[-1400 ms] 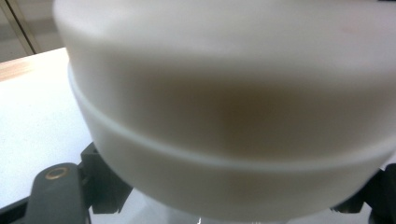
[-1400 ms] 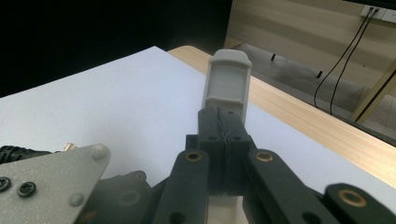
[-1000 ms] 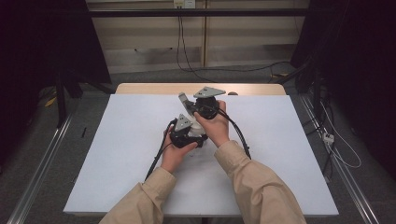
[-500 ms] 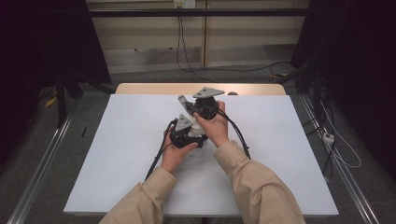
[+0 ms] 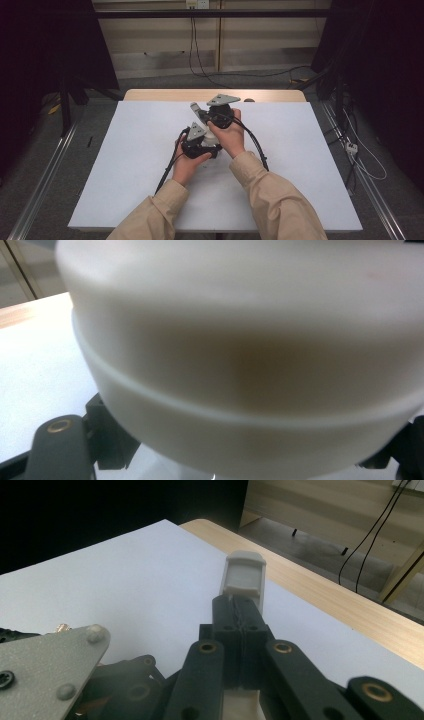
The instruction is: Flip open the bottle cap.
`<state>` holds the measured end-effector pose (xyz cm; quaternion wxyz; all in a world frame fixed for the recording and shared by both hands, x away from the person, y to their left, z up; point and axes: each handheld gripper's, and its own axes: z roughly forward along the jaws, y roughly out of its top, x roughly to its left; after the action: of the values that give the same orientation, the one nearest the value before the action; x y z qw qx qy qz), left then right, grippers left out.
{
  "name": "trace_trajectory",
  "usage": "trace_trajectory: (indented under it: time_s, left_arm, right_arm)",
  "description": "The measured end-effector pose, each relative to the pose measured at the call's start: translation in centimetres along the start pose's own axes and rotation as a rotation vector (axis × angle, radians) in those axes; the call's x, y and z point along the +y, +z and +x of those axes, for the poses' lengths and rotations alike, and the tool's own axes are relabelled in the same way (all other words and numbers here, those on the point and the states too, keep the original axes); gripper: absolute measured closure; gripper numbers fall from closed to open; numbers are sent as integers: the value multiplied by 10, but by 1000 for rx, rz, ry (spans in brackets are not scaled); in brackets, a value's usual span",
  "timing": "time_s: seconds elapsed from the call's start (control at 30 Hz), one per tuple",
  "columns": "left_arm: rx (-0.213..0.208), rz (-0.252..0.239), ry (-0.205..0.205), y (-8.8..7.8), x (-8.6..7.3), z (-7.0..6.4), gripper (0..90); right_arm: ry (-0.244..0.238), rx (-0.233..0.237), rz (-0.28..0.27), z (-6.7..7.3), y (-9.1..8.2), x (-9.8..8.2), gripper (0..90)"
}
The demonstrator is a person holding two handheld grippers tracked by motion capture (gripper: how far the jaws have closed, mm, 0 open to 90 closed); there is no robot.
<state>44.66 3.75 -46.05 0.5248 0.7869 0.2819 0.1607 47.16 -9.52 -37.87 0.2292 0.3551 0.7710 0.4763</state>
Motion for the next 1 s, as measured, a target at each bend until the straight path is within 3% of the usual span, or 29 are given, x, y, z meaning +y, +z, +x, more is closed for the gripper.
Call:
trace_trajectory:
  time_s: [0.2, 0.43, 0.63, 0.8, 1.0]
  left_arm:
    - [1, 4, 15, -3, 1, 0, 154]
    - [-35, 10, -10, -10, 5, -1, 119]
    - [-50, 47, -2, -18, 6, 0, 80]
    - [-78, 47, -22, -26, 9, 0, 50]
    - [-75, 32, -22, -38, 7, -3, 62]
  right_arm:
    - [0, -5, 5, 0, -2, -1, 844]
    - [0, -7, -5, -2, -8, -1, 762]
    - [2, -8, -9, 0, -12, 0, 693]
    - [16, -2, -17, 1, -18, -2, 612]
    - [33, 25, -25, 2, -32, -3, 424]
